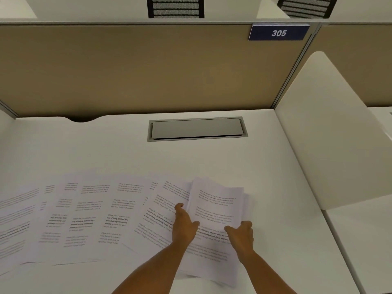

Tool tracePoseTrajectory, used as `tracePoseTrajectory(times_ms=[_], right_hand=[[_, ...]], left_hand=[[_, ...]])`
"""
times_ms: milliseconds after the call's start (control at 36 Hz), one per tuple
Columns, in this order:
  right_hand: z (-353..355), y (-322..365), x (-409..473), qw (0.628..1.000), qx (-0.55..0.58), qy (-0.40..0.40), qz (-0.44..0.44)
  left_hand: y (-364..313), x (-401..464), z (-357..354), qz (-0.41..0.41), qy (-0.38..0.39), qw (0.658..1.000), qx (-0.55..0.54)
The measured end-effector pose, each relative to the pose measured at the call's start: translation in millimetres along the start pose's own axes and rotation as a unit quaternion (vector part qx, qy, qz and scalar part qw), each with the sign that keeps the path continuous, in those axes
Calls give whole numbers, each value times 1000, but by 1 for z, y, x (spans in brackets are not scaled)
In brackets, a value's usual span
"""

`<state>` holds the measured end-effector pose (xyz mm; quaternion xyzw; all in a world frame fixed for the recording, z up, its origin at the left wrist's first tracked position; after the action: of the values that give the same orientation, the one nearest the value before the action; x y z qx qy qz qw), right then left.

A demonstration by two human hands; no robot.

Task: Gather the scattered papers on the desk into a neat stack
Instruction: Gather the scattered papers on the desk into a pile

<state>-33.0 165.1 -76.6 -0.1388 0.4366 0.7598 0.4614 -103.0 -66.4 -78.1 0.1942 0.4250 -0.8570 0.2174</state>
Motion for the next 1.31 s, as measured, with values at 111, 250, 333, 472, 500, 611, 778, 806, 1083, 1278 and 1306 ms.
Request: tracePoseTrajectory(times_ms=[111, 250, 333, 472, 500, 611, 778, 806, 1083, 1278, 1306], right_hand=[[5, -8, 6, 999, 47, 4, -8], [9, -14, 5, 995, 98, 24, -25], [10, -18, 5, 988, 140, 38, -44], [7, -23, 3, 970, 223, 60, -81], [6, -23, 2, 967, 234, 63, -83], [2, -19, -6, 960, 261, 81, -58], [-20, 3, -32, 943, 302, 138, -38], [-24, 8, -37, 941, 303, 146, -36], [-87, 35, -81, 947, 285, 144, -32], [-122, 39, -104, 958, 258, 122, -16], [-125, 40, -106, 960, 254, 120, -13]], left_hand=[[-1, 0, -4, -2, 48, 999, -5], [-13, -3, -9, -31, 102, 994, -14], [-19, -6, -6, -32, 117, 992, -45], [-25, -13, 2, -26, 148, 982, -112], [-26, -14, 5, -29, 153, 980, -121], [-29, -17, 20, -37, 165, 975, -146], [-28, -17, 56, -64, 158, 973, -156], [-27, -16, 64, -71, 154, 974, -151], [17, 11, 139, -95, 36, 990, -97], [48, 24, 160, -89, 24, 994, -58], [51, 26, 160, -91, 28, 994, -53]])
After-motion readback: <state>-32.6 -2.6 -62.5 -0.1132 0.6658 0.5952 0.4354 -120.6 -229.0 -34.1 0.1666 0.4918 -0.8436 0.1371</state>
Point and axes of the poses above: each hand's wrist, its own x-axis towards the middle knuckle, its own z-axis out of the back of the hand, y = z × x, the point moved 10 cm from there along x, towards the middle knuckle, and after that the axes turned 6 degrees about -y, right-handed, at the moved point
